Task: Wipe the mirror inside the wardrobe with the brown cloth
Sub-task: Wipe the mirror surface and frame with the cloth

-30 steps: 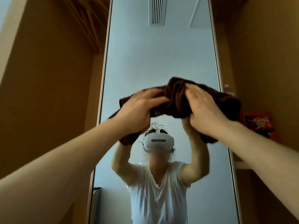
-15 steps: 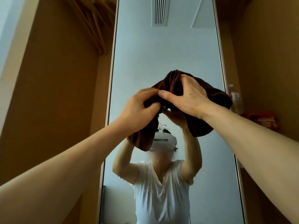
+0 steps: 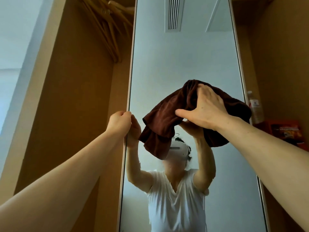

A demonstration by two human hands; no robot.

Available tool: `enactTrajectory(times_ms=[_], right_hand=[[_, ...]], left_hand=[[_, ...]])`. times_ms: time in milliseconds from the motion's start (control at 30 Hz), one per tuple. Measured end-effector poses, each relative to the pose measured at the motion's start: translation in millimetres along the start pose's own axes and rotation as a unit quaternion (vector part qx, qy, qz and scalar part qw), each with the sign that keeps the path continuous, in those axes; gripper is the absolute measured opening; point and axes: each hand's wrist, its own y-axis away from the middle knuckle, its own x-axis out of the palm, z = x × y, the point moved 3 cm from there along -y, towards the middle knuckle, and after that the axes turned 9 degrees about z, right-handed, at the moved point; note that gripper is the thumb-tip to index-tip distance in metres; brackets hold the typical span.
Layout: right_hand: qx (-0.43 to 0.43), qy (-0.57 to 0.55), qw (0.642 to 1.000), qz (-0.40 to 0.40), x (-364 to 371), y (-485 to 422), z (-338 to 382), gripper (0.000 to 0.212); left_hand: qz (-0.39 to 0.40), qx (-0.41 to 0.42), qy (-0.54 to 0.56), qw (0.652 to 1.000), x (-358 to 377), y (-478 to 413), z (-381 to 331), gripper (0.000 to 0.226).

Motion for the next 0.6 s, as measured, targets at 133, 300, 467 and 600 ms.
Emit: enactTrajectory(times_ms=[133, 300, 467, 600], right_hand=[[0.040, 0.035, 0.998, 0.033, -1.9, 5.8, 15.3, 0.111], [0.071, 0.050, 0.995, 0.053, 9.9, 2.5, 55.5, 0.121], [0.008, 0.049, 0.997, 0.060, 11.4, -6.3, 72.7, 0.113], [-0.041, 0.055, 0.996, 0.060, 1.0, -13.1, 58.7, 0.102]], left_hand=[[0.032, -0.096, 0.090, 0.991, -2.0, 1.4, 2.5, 0.043], [0.028, -0.087, 0.121, 0.988, -3.5, 1.6, 1.7, 0.035], [0.024, -0.102, 0.181, 0.978, 2.0, 1.0, 9.9, 0.036], [0.004, -0.111, 0.160, 0.981, 4.8, 2.3, 8.9, 0.029]])
